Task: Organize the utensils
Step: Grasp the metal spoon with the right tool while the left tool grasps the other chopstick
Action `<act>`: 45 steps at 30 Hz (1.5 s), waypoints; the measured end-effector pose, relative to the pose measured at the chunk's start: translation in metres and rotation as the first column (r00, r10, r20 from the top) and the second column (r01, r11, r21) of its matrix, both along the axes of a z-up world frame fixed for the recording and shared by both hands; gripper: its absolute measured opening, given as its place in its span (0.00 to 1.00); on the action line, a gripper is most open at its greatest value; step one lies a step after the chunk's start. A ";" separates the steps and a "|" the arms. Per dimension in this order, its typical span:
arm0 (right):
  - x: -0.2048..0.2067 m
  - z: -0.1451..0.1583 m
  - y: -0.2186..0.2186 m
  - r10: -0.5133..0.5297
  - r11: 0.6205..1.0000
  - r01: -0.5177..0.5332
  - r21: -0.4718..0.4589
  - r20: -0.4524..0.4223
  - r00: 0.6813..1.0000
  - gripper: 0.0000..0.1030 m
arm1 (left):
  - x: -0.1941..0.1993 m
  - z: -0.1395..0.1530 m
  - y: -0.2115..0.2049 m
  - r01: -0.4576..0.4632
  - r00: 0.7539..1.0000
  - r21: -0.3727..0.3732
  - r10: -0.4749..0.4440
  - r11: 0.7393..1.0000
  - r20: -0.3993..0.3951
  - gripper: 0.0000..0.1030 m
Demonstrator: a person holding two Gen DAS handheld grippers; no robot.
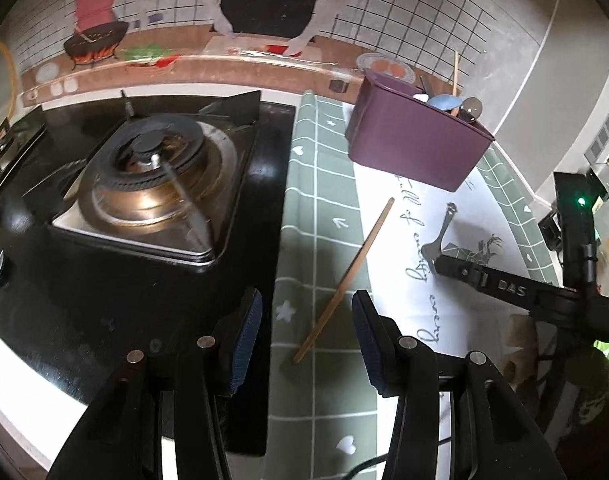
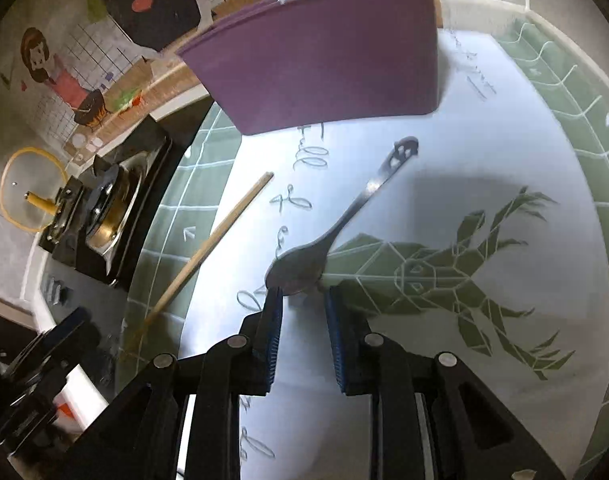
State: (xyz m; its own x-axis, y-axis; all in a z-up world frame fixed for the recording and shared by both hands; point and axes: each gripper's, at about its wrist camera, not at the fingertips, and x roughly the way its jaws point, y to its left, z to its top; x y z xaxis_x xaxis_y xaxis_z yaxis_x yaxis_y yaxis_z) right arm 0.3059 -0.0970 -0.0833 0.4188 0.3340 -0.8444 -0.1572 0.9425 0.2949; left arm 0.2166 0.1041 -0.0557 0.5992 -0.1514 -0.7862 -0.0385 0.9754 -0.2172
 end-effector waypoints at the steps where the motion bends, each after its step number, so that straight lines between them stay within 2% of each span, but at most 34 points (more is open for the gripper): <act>1: 0.001 0.000 0.003 0.001 1.000 -0.001 -0.011 0.005 1.000 0.25 | -0.001 0.000 0.001 -0.006 1.000 0.000 0.006 1.000 -0.001 0.47; 7: 0.012 0.001 0.033 -0.016 0.991 0.021 -0.131 0.041 0.999 0.30 | -0.007 0.002 0.002 -0.029 1.000 0.009 0.030 1.000 -0.009 0.47; 10: 0.016 0.001 0.044 0.010 0.981 0.005 -0.196 0.071 0.997 0.31 | -0.008 0.004 0.000 -0.029 1.000 0.018 0.029 0.999 -0.006 0.47; 13: 0.020 0.001 0.044 0.027 0.980 -0.013 -0.198 0.066 0.997 0.31 | -0.008 0.007 -0.002 -0.030 1.000 0.017 0.030 0.999 -0.002 0.47; 20: 0.004 0.001 0.018 0.102 0.973 -0.085 -0.212 0.068 0.992 0.18 | 0.002 0.005 -0.013 0.003 1.000 0.009 -0.002 1.000 -0.017 0.47; 23: -0.009 0.001 -0.004 0.126 0.967 -0.107 -0.231 0.072 0.989 0.09 | 0.014 0.000 -0.016 0.041 0.998 -0.049 -0.043 0.998 -0.037 0.47; 25: -0.014 0.001 -0.020 0.128 0.968 -0.110 -0.226 0.067 0.989 0.08 | 0.022 -0.005 -0.016 0.061 0.997 -0.078 -0.065 0.995 -0.051 0.47; 28: -0.018 0.002 -0.045 0.103 0.972 -0.085 -0.221 0.069 0.992 0.06 | 0.034 -0.014 -0.018 0.087 0.993 -0.055 -0.091 0.995 -0.076 0.47; 32: -0.019 0.004 -0.076 0.058 0.988 -0.047 -0.148 0.068 0.996 0.06 | 0.046 -0.021 -0.027 0.150 0.982 -0.068 -0.156 0.986 -0.107 0.47; 34: -0.021 0.008 -0.083 0.079 0.993 -0.073 -0.089 0.064 0.995 0.09 | 0.051 -0.023 -0.035 0.184 0.975 -0.065 -0.191 0.981 -0.117 0.47; 37: -0.023 0.008 -0.073 0.113 0.992 -0.110 -0.064 0.043 0.993 0.12 | 0.053 -0.024 -0.041 0.195 0.973 -0.038 -0.198 0.980 -0.121 0.47; 40: -0.025 0.001 -0.056 0.135 0.990 -0.134 -0.054 0.027 0.990 0.23 | 0.051 -0.024 -0.037 0.184 0.975 -0.033 -0.186 0.982 -0.118 0.47; 41: -0.027 0.001 -0.050 0.127 0.990 -0.124 -0.062 0.052 0.991 0.23 | 0.050 -0.024 -0.035 0.171 0.978 -0.032 -0.174 0.985 -0.114 0.47; 45: -0.017 0.000 -0.029 0.126 0.990 -0.121 -0.078 0.055 0.991 0.24 | 0.046 -0.019 -0.024 0.122 0.987 -0.025 -0.124 0.992 -0.100 0.47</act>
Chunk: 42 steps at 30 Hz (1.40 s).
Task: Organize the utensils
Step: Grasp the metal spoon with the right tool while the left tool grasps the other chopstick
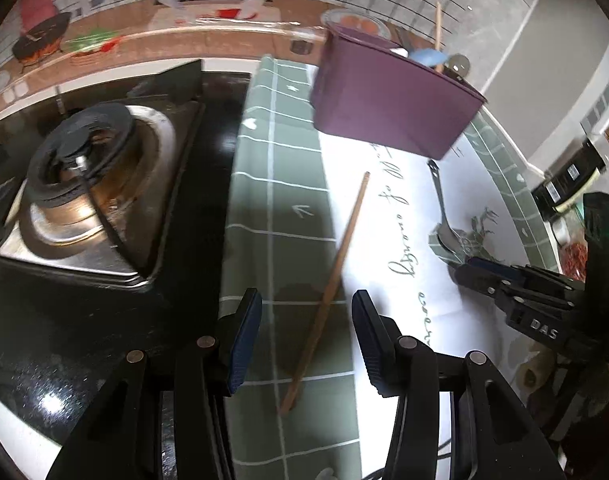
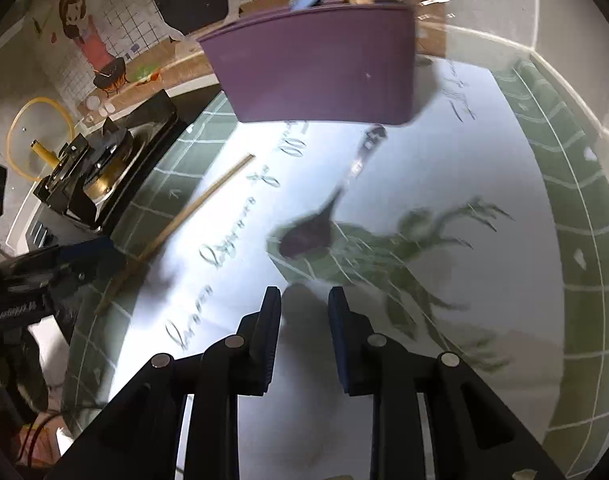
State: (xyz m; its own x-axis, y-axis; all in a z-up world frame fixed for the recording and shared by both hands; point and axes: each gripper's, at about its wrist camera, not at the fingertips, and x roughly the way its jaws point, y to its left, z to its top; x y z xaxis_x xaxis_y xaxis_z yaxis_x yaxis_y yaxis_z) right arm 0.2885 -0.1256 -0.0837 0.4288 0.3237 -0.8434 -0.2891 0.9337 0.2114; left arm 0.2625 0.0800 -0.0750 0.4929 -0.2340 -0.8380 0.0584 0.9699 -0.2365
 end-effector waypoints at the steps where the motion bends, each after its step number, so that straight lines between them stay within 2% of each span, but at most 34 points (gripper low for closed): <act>1: 0.004 0.000 0.005 -0.011 1.000 0.011 -0.007 0.006 1.000 0.24 | -0.001 0.001 0.002 -0.012 1.000 0.002 0.012 1.000 0.002 0.47; 9: 0.028 -0.003 0.034 -0.165 0.979 0.171 -0.107 0.066 0.984 0.25 | -0.012 0.003 0.006 -0.047 0.999 0.003 0.047 0.999 0.012 0.47; 11: 0.032 -0.003 0.038 -0.176 0.977 0.182 -0.108 0.068 0.982 0.31 | -0.013 0.001 0.005 -0.048 0.999 0.001 0.048 0.999 0.007 0.47; 15: 0.043 -0.004 0.042 -0.265 0.958 0.273 -0.084 0.093 0.960 0.33 | -0.013 -0.001 0.004 -0.046 0.999 0.002 0.046 0.999 -0.001 0.47; 20: 0.050 -0.007 0.058 -0.226 0.950 0.251 -0.186 0.144 0.963 0.39 | -0.016 0.003 0.004 -0.046 0.999 0.012 0.046 0.999 0.005 0.47; 26: 0.063 -0.007 0.053 -0.212 0.960 0.226 -0.166 0.101 0.972 0.52 | -0.018 0.008 0.001 -0.040 0.999 0.022 0.039 0.999 0.022 0.47; 28: 0.065 -0.006 0.055 -0.158 0.968 0.171 -0.182 0.083 0.984 0.54 | -0.018 0.010 0.000 -0.037 0.999 0.019 0.036 0.999 0.026 0.47; 30: 0.064 -0.004 0.052 -0.127 0.972 0.141 -0.189 0.085 0.988 0.46 | -0.018 0.011 -0.001 -0.035 0.999 0.019 0.034 0.999 0.028 0.47; 31: 0.062 -0.004 0.048 -0.132 0.970 0.149 -0.195 0.097 0.987 0.31 | -0.018 0.011 -0.001 -0.032 0.999 0.017 0.032 0.999 0.028 0.47; 32: 0.059 -0.004 0.043 -0.135 0.969 0.154 -0.192 0.105 0.985 0.22 | -0.017 0.011 -0.001 -0.030 0.999 0.016 0.030 0.999 0.028 0.47; 34: 0.054 -0.003 0.029 -0.137 0.970 0.156 -0.186 0.111 0.984 0.13 | -0.015 0.010 -0.002 -0.023 0.999 0.009 0.023 1.000 0.022 0.47; 39: 0.036 -0.004 -0.005 -0.136 0.974 0.154 -0.169 0.116 0.984 0.07 | -0.007 0.003 -0.008 0.016 1.000 -0.039 -0.016 0.999 0.010 0.47; 42: 0.025 -0.003 -0.027 -0.129 0.982 0.142 -0.123 0.107 0.986 0.04 | 0.000 -0.003 -0.017 0.058 0.998 -0.045 -0.058 0.997 0.004 0.47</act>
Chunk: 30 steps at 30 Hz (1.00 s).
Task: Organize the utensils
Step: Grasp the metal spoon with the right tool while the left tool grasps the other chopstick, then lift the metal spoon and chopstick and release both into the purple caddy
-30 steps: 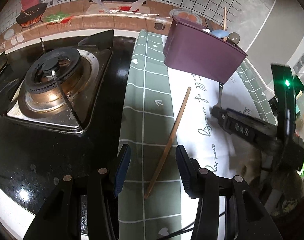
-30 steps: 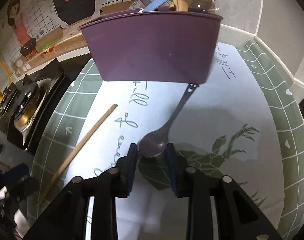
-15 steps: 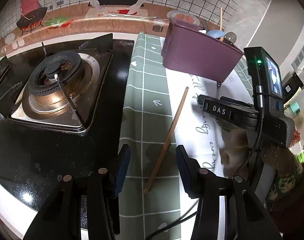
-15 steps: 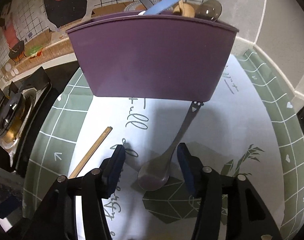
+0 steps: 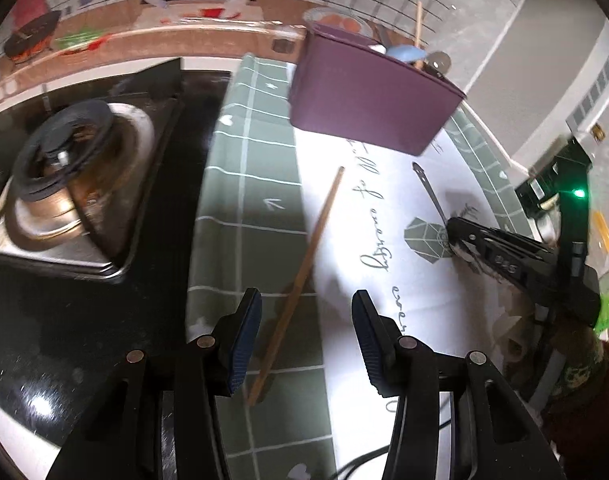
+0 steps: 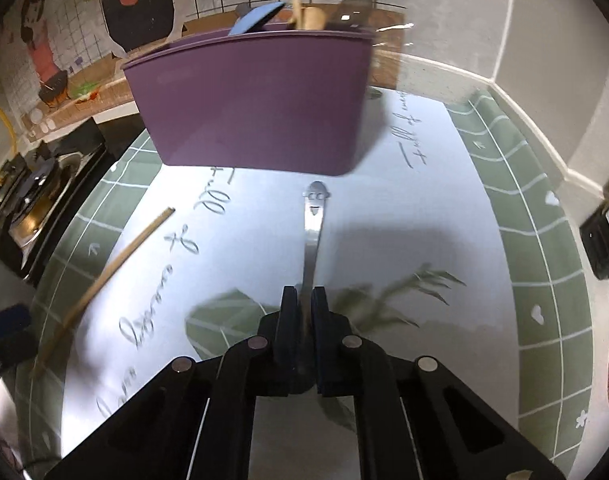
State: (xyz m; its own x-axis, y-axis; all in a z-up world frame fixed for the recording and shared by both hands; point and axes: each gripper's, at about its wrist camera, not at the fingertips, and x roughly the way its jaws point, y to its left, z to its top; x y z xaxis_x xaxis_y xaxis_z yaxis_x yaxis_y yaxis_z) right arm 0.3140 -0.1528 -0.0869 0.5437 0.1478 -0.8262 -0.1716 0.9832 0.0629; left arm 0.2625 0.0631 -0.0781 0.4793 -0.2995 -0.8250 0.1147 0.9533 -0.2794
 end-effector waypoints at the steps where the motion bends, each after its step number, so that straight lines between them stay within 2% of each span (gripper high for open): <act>1: -0.001 0.000 -0.006 -0.004 1.000 0.004 0.018 -0.004 1.000 0.04 | 0.003 -0.002 -0.004 0.018 1.000 0.008 -0.018 1.000 0.000 0.47; 6: -0.010 0.004 -0.036 -0.039 0.997 0.039 0.065 0.002 0.999 0.04 | 0.020 -0.010 -0.020 0.099 0.995 0.083 -0.097 0.992 -0.026 0.45; 10: -0.012 0.009 -0.041 -0.005 0.993 0.007 0.119 -0.010 1.000 0.05 | 0.037 -0.014 -0.024 0.101 0.994 0.117 -0.095 0.988 -0.057 0.29; 17: -0.022 0.019 -0.032 0.040 0.995 -0.041 0.089 0.016 0.999 0.05 | 0.070 -0.015 -0.034 0.127 0.989 0.166 -0.112 0.978 -0.100 0.23; 19: -0.031 0.017 -0.029 0.066 0.994 -0.065 0.085 -0.001 0.998 0.05 | 0.075 -0.015 -0.036 0.123 0.990 0.190 -0.107 0.974 -0.095 0.10; 20: -0.035 0.015 -0.028 0.076 0.994 -0.075 0.085 -0.008 0.997 0.05 | 0.076 -0.015 -0.037 0.113 0.991 0.198 -0.097 0.974 -0.089 0.09; 24: -0.047 0.003 -0.017 0.103 0.991 -0.098 0.090 -0.054 0.993 0.07 | 0.077 -0.016 -0.025 0.033 0.997 0.173 -0.020 0.984 -0.076 0.07; 26: -0.048 0.002 -0.015 0.088 0.992 -0.085 0.092 -0.027 0.996 0.12 | 0.073 -0.016 -0.017 -0.002 0.997 0.154 0.014 0.988 -0.077 0.07; 30: -0.039 0.000 -0.010 0.070 0.991 -0.067 0.118 -0.028 0.997 0.20 | 0.063 -0.015 -0.013 -0.021 0.995 0.115 0.033 0.993 -0.096 0.07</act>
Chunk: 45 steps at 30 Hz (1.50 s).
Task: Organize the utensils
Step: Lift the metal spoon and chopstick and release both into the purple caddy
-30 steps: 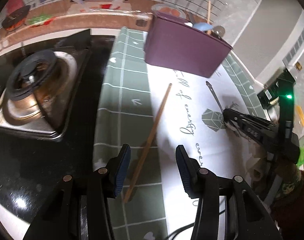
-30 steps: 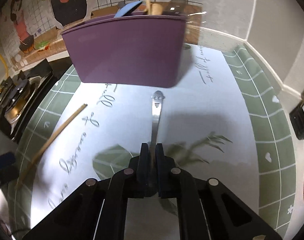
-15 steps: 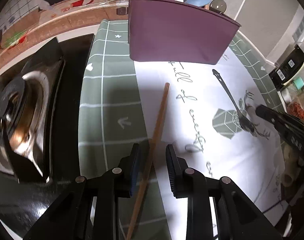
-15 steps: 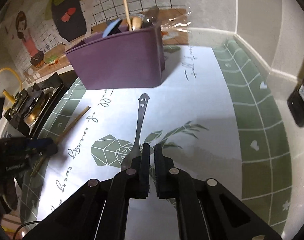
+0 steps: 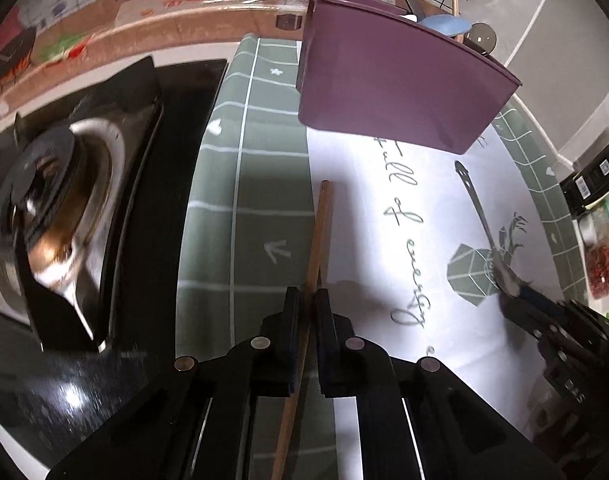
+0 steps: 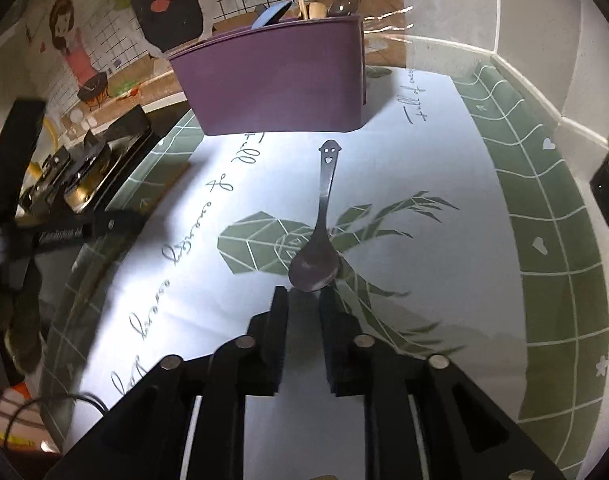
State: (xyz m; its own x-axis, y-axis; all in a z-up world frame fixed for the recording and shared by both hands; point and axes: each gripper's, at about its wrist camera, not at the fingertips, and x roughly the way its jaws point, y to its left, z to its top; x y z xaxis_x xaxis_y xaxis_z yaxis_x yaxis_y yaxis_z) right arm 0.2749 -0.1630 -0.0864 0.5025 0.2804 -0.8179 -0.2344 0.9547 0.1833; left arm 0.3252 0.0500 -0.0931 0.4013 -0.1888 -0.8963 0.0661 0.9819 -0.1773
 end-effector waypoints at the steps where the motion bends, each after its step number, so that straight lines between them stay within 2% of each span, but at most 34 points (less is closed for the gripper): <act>1: 0.003 0.000 0.002 -0.001 1.000 0.001 -0.001 0.005 1.000 0.22 | -0.002 0.000 0.001 -0.005 1.000 -0.003 0.005 1.000 -0.001 0.07; 9: 0.028 -0.002 0.027 -0.042 0.988 0.051 -0.147 0.068 0.997 0.26 | -0.011 0.002 0.002 -0.010 1.000 -0.031 0.010 0.999 -0.018 0.08; 12: 0.032 -0.001 0.029 -0.029 0.986 0.038 -0.164 0.060 0.998 0.26 | -0.010 0.002 0.001 -0.009 1.000 -0.029 0.009 1.000 -0.023 0.08; 15: 0.027 0.008 0.025 -0.004 0.983 0.022 -0.180 0.101 0.995 0.26 | -0.011 0.001 0.001 -0.004 1.000 -0.022 0.003 1.000 -0.022 0.09; 22: 0.022 0.060 0.007 0.008 0.993 0.015 -0.114 0.198 0.980 0.25 | -0.004 0.001 -0.002 0.022 0.999 -0.008 -0.023 1.000 -0.036 0.09; 27: 0.036 0.094 -0.005 -0.015 1.000 0.018 -0.009 0.214 0.977 0.25 | 0.007 -0.001 0.001 0.021 0.998 -0.050 -0.023 0.999 -0.051 0.07; 30: 0.042 0.111 -0.005 -0.018 1.000 0.014 0.018 0.235 0.972 0.25 | 0.007 -0.001 0.005 0.003 0.999 -0.072 -0.005 0.997 -0.038 0.06; 32: 0.043 0.121 -0.004 -0.016 1.000 0.010 0.024 0.244 0.970 0.25 | 0.003 0.004 0.010 -0.015 1.000 -0.108 0.014 0.994 -0.012 0.06; 35: 0.040 0.133 -0.002 0.005 0.999 -0.013 0.030 0.247 0.969 0.25 | -0.008 0.028 0.018 -0.022 0.996 -0.164 0.035 0.986 0.076 0.06; 40: 0.036 0.145 0.000 0.016 0.999 -0.028 0.040 0.257 0.966 0.25 | -0.011 0.066 0.025 -0.024 0.981 -0.223 0.065 0.974 0.181 0.05; 43: 0.034 0.159 0.002 0.016 0.998 -0.032 0.055 0.279 0.960 0.25 | -0.005 0.107 0.027 -0.002 0.960 -0.273 0.078 0.962 0.270 0.05; 45: 0.033 0.178 0.004 0.024 0.997 -0.045 0.061 0.312 0.950 0.25 | 0.000 0.147 0.028 0.029 0.931 -0.297 0.082 0.954 0.355 0.05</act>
